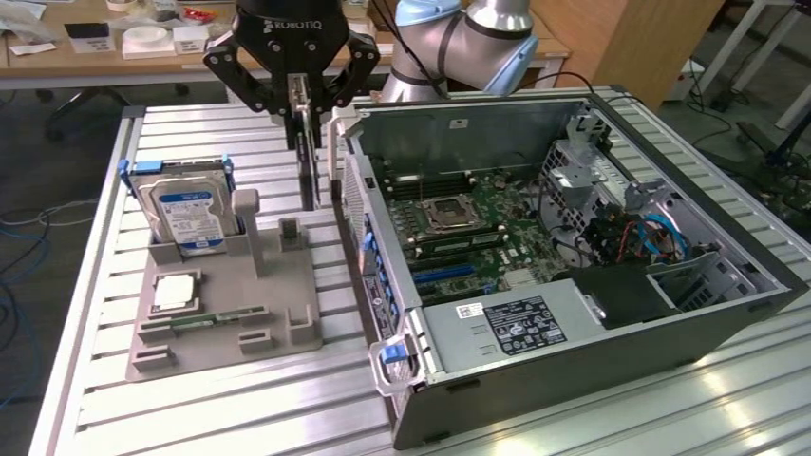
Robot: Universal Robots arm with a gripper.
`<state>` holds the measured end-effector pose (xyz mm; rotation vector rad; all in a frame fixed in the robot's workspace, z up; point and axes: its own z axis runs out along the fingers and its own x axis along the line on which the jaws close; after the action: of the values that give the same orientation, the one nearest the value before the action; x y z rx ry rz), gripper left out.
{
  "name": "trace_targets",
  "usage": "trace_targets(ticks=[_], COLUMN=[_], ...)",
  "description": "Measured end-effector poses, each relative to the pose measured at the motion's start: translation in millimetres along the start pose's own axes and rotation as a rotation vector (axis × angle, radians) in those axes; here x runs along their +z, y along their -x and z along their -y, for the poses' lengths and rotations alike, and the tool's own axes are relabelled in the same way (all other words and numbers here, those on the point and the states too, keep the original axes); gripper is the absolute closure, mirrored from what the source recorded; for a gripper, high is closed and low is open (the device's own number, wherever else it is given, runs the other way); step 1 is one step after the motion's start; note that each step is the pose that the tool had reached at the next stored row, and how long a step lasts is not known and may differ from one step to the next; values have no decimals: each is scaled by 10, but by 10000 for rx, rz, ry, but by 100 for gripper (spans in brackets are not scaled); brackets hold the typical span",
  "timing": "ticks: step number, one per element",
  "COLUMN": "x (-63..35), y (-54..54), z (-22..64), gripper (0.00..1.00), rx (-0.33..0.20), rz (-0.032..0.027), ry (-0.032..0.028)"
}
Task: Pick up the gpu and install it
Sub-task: 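Pick up the gpu and move the gpu toward the slot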
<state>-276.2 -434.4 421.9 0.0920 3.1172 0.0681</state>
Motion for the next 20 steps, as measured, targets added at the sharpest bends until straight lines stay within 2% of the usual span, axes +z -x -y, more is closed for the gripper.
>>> trace_targets(ticks=[12,20], x=[4,8], y=[293,524], z=[-17,-31], gripper=[73,73], rx=[1,4], rz=[-28,-60], ry=[5,43])
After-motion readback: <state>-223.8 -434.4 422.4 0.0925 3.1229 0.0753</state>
